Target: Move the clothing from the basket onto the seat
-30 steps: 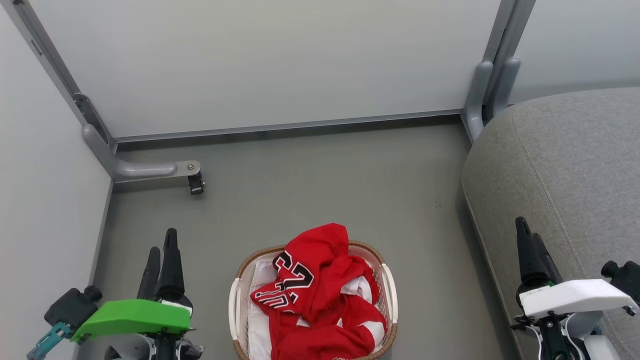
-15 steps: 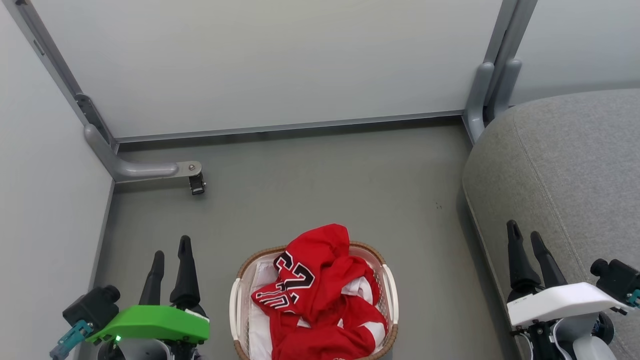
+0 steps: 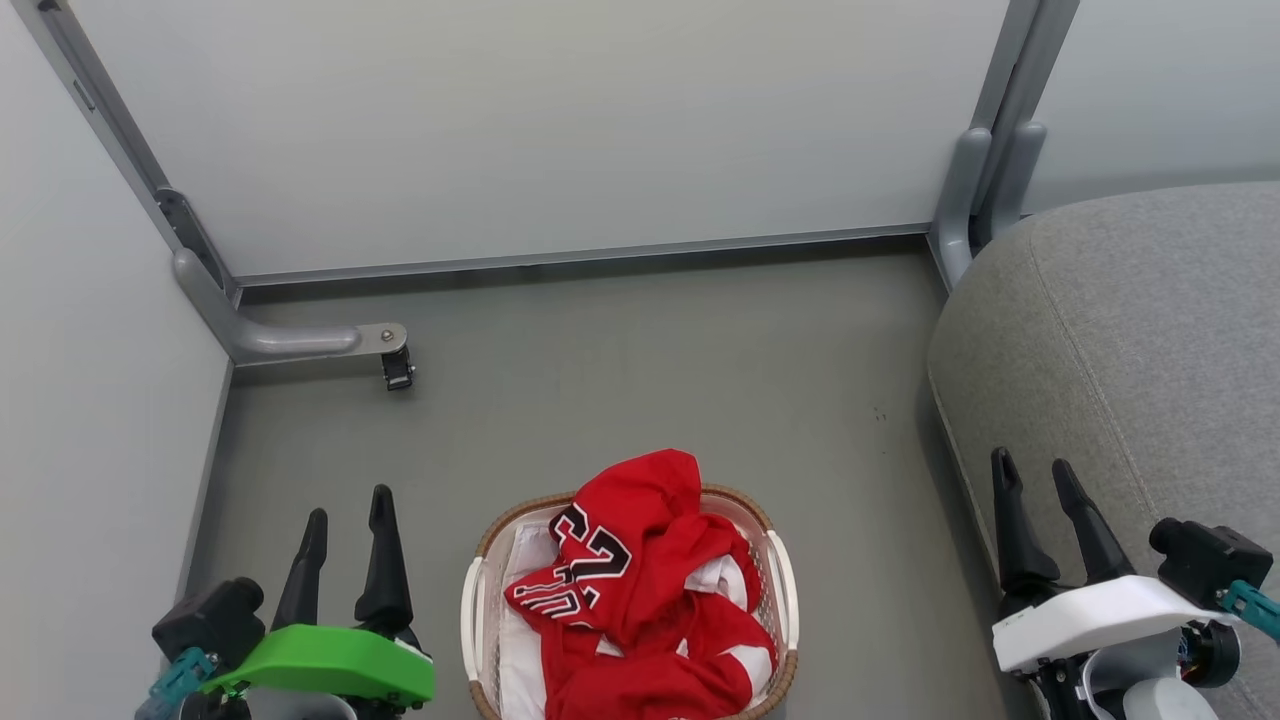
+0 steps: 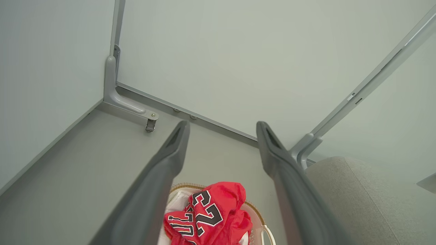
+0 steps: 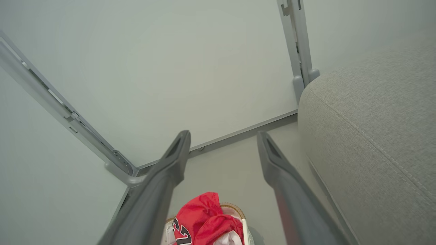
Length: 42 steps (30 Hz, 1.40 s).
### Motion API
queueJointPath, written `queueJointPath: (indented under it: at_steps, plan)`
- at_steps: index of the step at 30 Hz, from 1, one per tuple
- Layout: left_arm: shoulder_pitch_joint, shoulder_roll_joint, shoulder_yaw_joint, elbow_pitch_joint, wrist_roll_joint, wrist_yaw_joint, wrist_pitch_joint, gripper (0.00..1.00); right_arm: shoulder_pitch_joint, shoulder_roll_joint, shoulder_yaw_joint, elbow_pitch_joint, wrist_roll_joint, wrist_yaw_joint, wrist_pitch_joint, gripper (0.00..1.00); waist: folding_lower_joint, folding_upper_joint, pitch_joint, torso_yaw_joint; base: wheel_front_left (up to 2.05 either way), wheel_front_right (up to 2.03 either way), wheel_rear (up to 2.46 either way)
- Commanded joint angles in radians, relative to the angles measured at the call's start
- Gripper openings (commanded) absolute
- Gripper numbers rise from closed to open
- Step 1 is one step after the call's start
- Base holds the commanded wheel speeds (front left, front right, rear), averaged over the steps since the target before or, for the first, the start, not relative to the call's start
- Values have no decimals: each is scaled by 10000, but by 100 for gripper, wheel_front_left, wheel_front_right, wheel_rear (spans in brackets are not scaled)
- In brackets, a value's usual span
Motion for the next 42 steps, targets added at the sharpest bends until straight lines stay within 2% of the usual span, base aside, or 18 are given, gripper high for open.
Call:
queueJointPath:
  at_steps: [1, 14, 42]
  plan:
    - [64, 74, -13, -43, 329, 49, -91, 100, 41, -67, 30, -92, -300, 2, -111, 100, 0, 0, 0, 5, 0, 0, 0]
    - [147, 82, -210, 242, 1491, 42, -386, 100, 99, -77, 59, 79, -1719, 2, -413, 100, 0, 0, -22, 42, 0, 0, 0]
    - [101, 97, -486, 1054, 3305, 95, -937, 100, 164, -104, 154, 365, -3883, 4, -948, 100, 0, 0, 4, 118, 0, 0, 0]
